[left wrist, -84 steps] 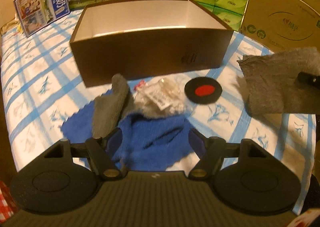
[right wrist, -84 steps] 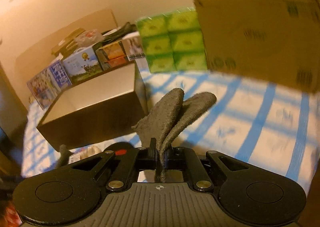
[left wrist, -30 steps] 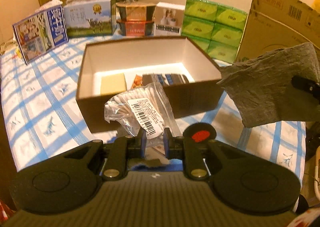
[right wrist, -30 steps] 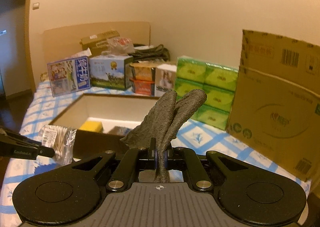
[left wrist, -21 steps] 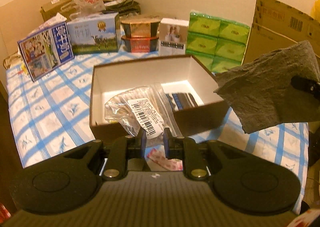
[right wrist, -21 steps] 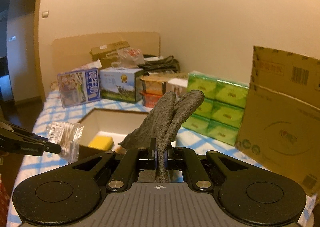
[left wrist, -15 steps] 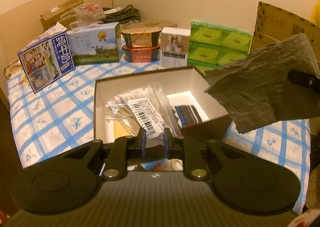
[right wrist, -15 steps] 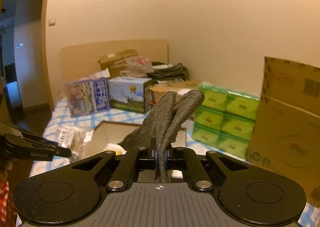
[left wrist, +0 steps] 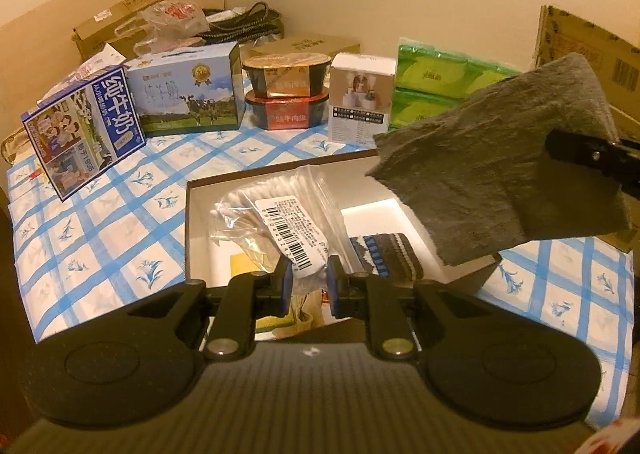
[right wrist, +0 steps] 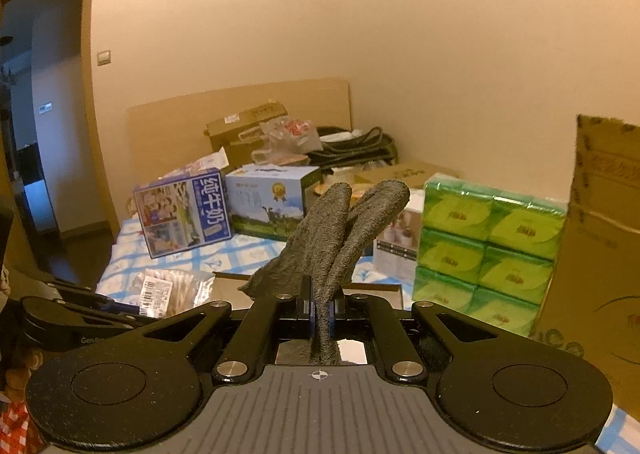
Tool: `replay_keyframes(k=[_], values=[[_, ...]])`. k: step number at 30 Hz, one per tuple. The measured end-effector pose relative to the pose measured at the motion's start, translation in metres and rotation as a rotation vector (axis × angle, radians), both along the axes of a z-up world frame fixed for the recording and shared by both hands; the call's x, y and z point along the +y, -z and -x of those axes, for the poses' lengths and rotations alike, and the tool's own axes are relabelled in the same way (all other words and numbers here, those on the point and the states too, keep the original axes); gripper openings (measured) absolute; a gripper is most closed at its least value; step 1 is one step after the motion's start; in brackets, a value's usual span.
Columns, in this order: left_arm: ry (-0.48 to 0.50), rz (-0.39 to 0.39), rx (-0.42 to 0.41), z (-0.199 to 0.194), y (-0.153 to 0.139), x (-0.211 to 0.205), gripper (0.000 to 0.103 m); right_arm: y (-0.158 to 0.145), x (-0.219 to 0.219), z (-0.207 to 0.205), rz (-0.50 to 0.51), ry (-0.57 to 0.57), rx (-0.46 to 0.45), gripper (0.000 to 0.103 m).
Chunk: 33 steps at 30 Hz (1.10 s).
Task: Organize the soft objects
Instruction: 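Carry bag and grey cloth over the box and open the left tool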
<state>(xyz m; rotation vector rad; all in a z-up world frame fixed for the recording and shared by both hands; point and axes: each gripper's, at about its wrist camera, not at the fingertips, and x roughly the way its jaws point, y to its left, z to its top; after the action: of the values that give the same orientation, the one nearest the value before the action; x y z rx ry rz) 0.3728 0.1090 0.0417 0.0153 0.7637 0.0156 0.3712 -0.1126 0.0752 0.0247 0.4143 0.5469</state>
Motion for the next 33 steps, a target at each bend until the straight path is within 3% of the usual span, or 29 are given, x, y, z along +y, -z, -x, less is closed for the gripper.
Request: replay_keyframes(k=[16, 33], values=[[-0.013, -0.003, 0.070, -0.061, 0.042, 0.016, 0.016, 0.044, 0.027, -0.083, -0.073, 0.014, 0.136, 0.006], [-0.011, -0.009, 0.091, -0.092, 0.064, 0.025, 0.016, 0.065, 0.033, -0.116, -0.102, 0.044, 0.174, 0.006]])
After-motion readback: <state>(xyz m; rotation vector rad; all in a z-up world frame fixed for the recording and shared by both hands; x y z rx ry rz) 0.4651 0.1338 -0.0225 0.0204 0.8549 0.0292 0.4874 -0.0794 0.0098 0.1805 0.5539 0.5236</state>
